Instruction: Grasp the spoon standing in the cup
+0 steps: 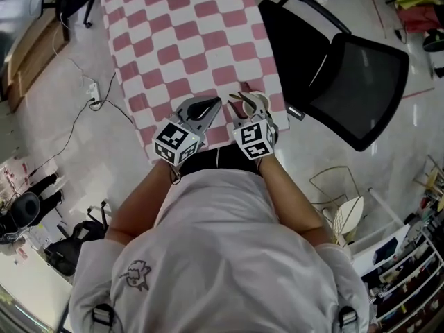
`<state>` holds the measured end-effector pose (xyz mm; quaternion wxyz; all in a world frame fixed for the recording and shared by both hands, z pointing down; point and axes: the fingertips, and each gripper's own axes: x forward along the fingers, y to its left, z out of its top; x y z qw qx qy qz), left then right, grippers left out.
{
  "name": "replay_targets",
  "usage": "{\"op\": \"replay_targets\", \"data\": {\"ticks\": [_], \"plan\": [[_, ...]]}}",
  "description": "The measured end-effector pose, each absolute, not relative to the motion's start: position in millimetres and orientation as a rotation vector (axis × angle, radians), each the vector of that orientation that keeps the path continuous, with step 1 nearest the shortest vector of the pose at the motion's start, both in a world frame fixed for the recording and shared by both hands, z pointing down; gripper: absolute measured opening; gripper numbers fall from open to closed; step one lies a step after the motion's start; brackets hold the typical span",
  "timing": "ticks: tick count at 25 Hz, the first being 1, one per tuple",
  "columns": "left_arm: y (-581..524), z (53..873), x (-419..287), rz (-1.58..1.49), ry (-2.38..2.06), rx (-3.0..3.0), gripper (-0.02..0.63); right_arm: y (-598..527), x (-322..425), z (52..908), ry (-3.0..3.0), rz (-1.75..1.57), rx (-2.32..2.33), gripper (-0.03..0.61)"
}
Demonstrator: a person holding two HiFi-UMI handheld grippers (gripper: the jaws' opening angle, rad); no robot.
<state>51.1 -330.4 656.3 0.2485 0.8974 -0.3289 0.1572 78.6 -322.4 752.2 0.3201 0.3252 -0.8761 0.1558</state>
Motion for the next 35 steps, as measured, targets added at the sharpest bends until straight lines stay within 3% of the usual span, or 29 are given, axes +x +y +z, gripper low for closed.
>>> {"op": "replay_targets", "data": {"ticks": [22, 35], "plan": [[-326, 656, 34, 0.427, -0.915, 2.432, 0.014, -335, 87, 761, -2.214, 0.344, 0.904, 0.042], [-312, 623, 31, 0.385, -0.91, 2.505, 0.014, -331, 118, 712, -2.275, 0.345, 1.06, 0.031]]}}
